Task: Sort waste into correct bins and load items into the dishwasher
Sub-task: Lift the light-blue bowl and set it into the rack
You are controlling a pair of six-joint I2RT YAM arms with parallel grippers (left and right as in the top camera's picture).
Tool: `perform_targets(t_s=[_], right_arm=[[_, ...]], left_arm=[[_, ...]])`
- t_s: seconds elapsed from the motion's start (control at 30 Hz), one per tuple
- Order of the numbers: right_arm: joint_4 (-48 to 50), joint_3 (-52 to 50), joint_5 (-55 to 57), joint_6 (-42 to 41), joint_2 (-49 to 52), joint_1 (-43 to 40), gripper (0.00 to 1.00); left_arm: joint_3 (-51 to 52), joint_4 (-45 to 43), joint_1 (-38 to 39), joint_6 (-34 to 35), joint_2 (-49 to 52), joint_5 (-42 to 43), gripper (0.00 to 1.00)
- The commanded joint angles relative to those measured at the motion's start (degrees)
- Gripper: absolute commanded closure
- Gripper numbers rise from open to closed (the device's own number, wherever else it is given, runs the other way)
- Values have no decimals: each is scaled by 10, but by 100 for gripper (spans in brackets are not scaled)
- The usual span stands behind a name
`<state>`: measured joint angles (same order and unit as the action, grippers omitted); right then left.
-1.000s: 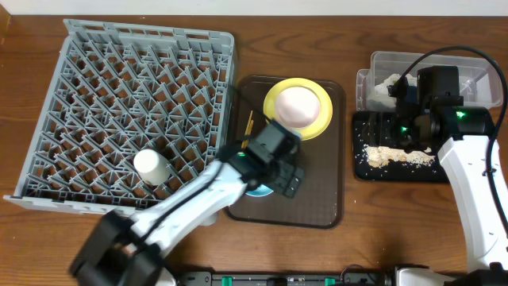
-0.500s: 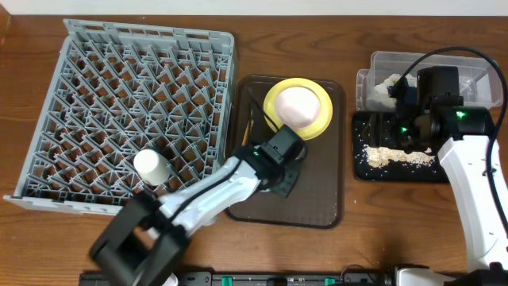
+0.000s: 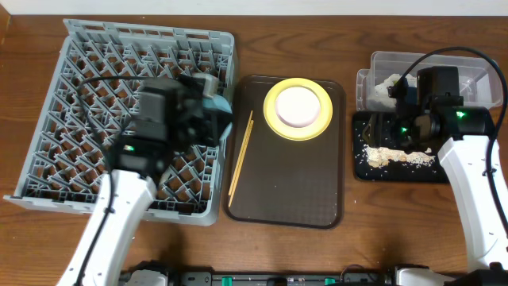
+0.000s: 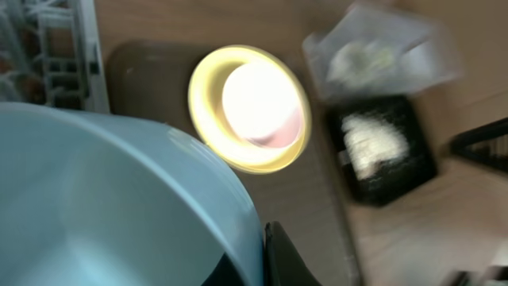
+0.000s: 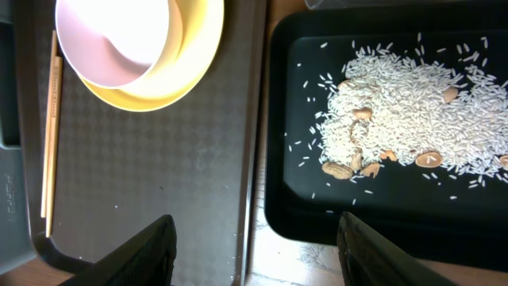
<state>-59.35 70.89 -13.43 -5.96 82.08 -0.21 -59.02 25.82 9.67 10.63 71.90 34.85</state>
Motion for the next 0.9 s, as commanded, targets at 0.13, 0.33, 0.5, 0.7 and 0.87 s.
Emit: perform_targets(t_s=[0.13, 0.33, 0.5, 0.7, 0.87], right_arm=[[-3, 10, -1, -6, -8, -3, 37], [-3, 10, -1, -6, -8, -3, 37], [-3, 10, -1, -7, -8, -3, 38], [-5, 10, -1, -7, -8, -2, 38], [-17, 10, -1, -6, -8, -3, 38]], left_arm=[[-12, -106, -217, 22, 88, 393, 94], [-12, -218, -296, 80, 194, 528, 94], [-12, -258, -325, 92, 273, 552, 94], [-12, -264, -344, 92, 339, 551, 94], [-12, -264, -384, 92, 357, 520, 77]])
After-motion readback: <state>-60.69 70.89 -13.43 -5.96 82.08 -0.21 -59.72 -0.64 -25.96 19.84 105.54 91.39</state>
